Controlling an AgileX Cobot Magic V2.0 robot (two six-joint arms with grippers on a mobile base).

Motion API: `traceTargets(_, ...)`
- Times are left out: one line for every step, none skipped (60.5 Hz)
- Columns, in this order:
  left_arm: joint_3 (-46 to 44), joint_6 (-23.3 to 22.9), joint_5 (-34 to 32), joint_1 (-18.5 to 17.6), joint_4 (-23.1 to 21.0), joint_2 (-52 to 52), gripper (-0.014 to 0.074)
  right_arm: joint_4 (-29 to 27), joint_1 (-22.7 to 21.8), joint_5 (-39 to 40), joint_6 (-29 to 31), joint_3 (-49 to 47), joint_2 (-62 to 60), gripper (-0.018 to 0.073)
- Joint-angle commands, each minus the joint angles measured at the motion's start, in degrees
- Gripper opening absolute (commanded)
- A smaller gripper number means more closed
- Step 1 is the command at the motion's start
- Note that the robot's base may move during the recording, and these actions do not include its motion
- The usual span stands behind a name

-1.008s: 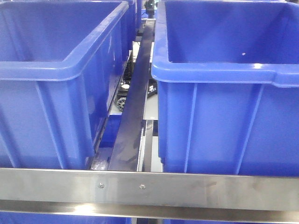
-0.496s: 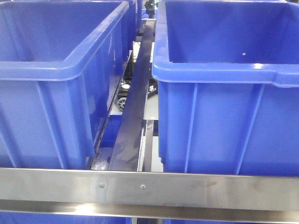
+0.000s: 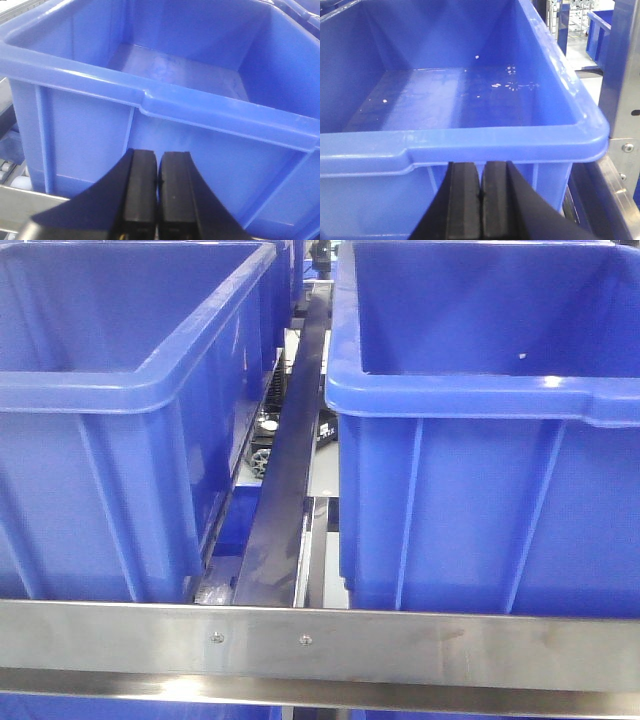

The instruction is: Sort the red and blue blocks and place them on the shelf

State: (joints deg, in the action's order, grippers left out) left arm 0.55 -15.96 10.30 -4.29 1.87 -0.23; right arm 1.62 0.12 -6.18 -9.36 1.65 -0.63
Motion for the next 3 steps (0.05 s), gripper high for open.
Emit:
traceTargets(1.22, 0.27, -4.79, -0.04, -0.36, -0.82, 0.0134, -0.06, -0.2, 5.31, 0.39, -1.22, -1.11, 0.0047)
traceTargets(1.22, 0.27, -4.79, -0.04, -0.36, -0.82, 0.0134, -0.06, -0.2, 5.31, 0.39, -1.22, -1.11, 0.0047)
traceTargets(1.22, 0.27, -4.79, -0.04, -0.36, -0.82, 0.0134, -0.06, -0.2, 5.31, 0.39, -1.22, -1.11, 0.0047)
